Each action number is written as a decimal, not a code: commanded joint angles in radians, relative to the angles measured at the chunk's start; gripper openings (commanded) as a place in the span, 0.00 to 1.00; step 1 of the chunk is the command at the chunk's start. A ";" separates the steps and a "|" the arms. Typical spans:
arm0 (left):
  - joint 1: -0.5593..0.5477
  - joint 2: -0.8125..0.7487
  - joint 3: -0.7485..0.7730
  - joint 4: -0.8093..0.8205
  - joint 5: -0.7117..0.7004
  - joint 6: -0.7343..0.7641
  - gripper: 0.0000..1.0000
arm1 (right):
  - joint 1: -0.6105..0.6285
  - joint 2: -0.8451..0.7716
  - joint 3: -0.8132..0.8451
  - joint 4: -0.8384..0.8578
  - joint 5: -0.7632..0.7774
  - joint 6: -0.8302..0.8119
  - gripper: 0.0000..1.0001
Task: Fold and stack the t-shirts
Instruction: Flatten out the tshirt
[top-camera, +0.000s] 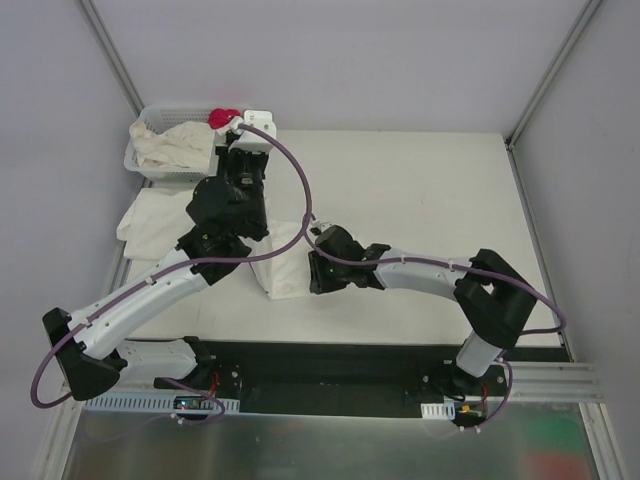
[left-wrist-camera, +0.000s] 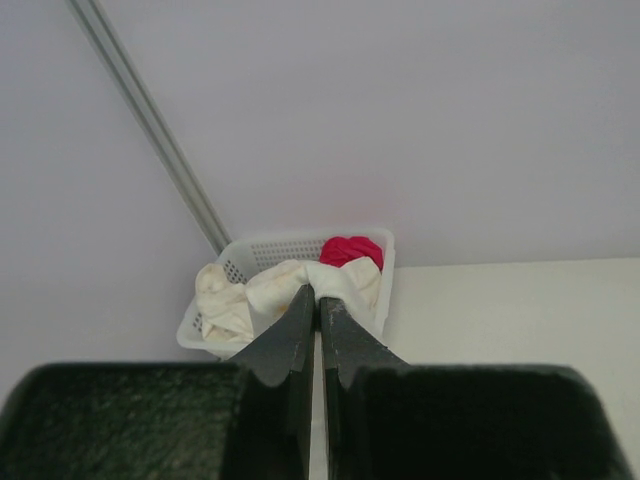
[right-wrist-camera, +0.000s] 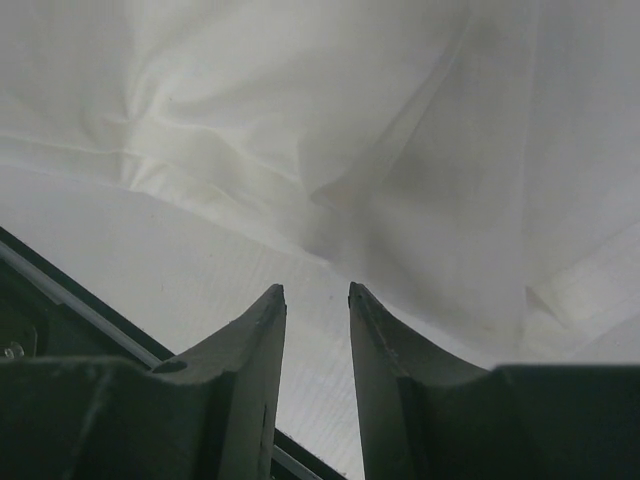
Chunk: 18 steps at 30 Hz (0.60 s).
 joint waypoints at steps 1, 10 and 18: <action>-0.011 -0.001 0.016 0.081 -0.006 0.031 0.00 | 0.005 0.024 0.058 0.019 -0.012 -0.002 0.35; -0.011 -0.011 0.002 0.100 -0.008 0.045 0.00 | 0.001 0.052 0.077 0.017 0.004 -0.011 0.37; -0.011 -0.011 0.004 0.100 -0.006 0.048 0.00 | -0.010 0.090 0.106 0.017 0.007 -0.020 0.38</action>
